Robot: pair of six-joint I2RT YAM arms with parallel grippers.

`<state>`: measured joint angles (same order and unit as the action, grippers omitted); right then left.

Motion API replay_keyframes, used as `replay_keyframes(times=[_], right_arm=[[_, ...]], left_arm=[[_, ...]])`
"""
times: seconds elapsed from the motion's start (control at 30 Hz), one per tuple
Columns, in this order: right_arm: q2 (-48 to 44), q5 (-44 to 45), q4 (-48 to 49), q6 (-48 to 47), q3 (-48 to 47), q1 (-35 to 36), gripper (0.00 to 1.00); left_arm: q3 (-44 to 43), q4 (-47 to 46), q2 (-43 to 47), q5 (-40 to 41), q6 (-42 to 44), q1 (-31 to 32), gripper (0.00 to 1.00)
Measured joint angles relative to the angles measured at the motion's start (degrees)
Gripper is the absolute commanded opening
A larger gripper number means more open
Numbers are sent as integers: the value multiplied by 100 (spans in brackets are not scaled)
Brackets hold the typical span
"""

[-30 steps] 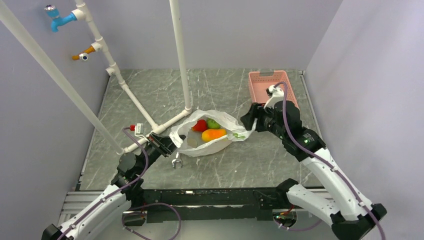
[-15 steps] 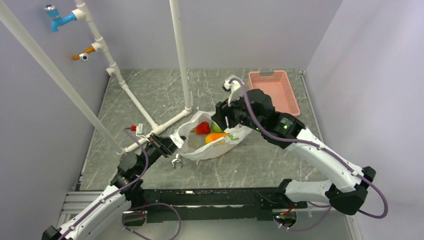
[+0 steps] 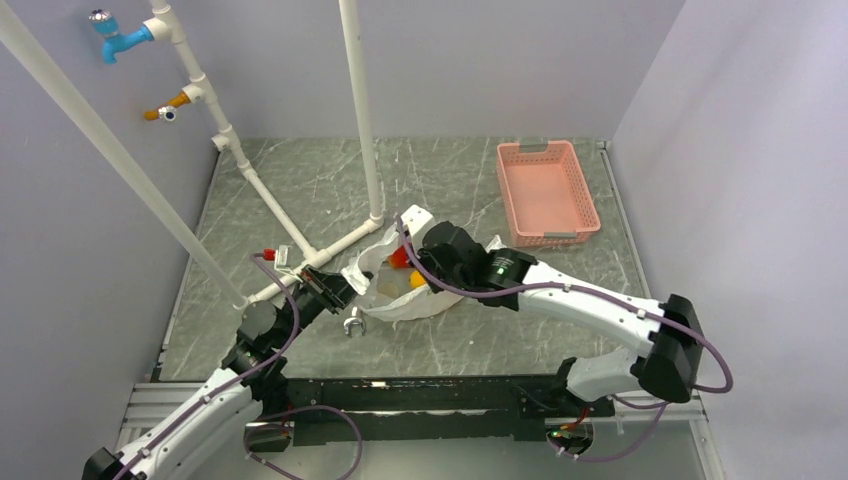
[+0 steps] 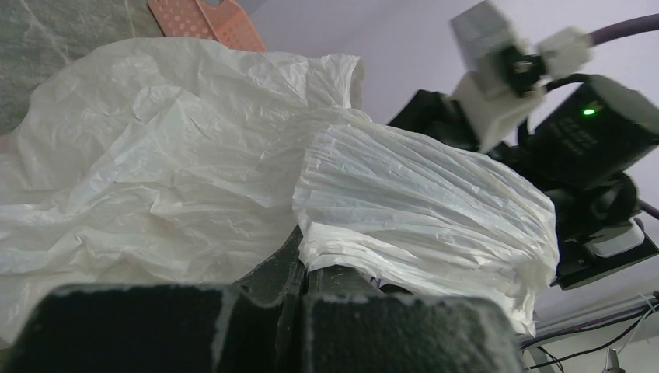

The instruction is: Take the fake fruits out of the plastic bag

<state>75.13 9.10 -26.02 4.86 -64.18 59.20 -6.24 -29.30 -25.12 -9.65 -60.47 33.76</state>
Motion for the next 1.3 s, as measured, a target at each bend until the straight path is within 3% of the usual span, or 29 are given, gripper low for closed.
replay_keyframes(times=[0.13, 0.2, 0.27, 0.3, 0.47, 0.67, 0.8, 1.0, 1.1, 1.3], right_arm=[[361, 658, 11, -66, 199, -50, 41], [448, 848, -87, -55, 295, -50, 58], [411, 964, -249, 24, 382, -50, 95], [380, 1001, -326, 116, 409, -50, 99], [22, 1252, -715, 876, 822, -98, 100], [-1274, 1370, -219, 2070, 2474, -175, 100], [-2131, 1646, 553, 2586, 3388, -173, 100], [-2197, 1635, 2457, 2721, 4500, -153, 100], [-1958, 1587, 2662, 2430, 4413, -81, 100], [-1856, 1034, 2514, 1991, 3161, -33, 100]], left_arm=[[-2, 4, 81, 2, 7, 0, 0], [-2, 7, 96, 2, 20, 0, 0], [-2, 9, 120, 2, 26, 0, 0], [-2, 24, 138, 4, 28, 0, 0], [-42, 221, 352, 59, 129, 0, 0], [-52, 638, 782, 372, 125, 2, 0], [2, 914, 1067, 610, 96, 2, 0], [256, 1034, 1134, 824, 13, 2, 0], [245, 973, 813, 761, 28, 0, 0], [125, 455, 33, 258, 83, -4, 0]])
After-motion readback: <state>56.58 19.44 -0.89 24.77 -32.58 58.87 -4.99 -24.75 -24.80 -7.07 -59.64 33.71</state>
